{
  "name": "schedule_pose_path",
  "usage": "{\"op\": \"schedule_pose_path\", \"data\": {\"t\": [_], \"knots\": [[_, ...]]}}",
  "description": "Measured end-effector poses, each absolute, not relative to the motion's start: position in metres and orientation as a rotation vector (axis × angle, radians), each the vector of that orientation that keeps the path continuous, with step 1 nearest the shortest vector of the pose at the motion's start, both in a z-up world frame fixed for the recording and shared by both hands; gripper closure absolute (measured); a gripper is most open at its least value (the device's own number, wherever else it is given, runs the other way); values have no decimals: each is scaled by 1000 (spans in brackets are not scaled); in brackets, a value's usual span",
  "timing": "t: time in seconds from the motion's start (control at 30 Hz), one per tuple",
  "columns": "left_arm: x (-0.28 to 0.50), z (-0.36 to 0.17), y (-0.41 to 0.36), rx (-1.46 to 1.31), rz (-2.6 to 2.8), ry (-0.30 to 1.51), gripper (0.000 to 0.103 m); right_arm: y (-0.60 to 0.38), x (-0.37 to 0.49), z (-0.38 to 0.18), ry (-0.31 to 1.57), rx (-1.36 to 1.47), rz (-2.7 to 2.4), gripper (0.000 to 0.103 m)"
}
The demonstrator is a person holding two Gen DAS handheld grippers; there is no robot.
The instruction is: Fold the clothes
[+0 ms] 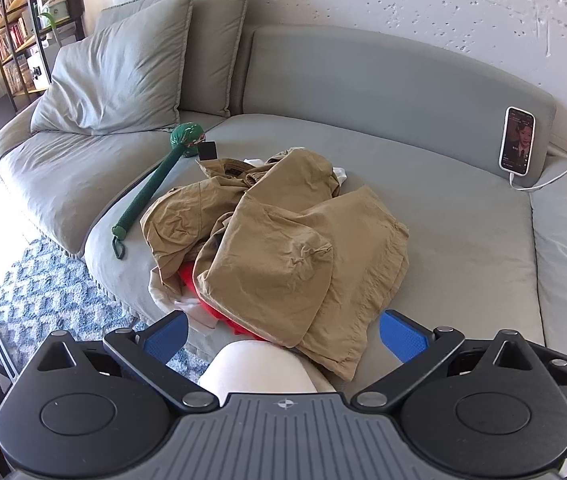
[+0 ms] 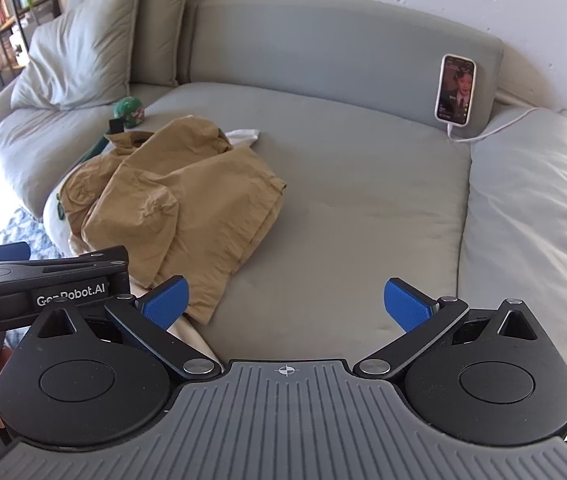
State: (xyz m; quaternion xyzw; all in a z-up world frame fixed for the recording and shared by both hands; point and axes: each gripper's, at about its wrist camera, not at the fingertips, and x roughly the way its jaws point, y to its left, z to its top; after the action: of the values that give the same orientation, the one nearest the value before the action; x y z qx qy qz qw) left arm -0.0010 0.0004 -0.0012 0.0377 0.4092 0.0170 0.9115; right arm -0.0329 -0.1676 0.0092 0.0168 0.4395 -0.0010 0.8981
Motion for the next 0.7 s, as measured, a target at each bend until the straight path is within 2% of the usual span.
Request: {"op": "schedule_pose_path", "data": {"t": [0.7], "knots": [[6,-8,-4,81,35,880,1,-168,-21,-5,936,41,-2,0]]}}
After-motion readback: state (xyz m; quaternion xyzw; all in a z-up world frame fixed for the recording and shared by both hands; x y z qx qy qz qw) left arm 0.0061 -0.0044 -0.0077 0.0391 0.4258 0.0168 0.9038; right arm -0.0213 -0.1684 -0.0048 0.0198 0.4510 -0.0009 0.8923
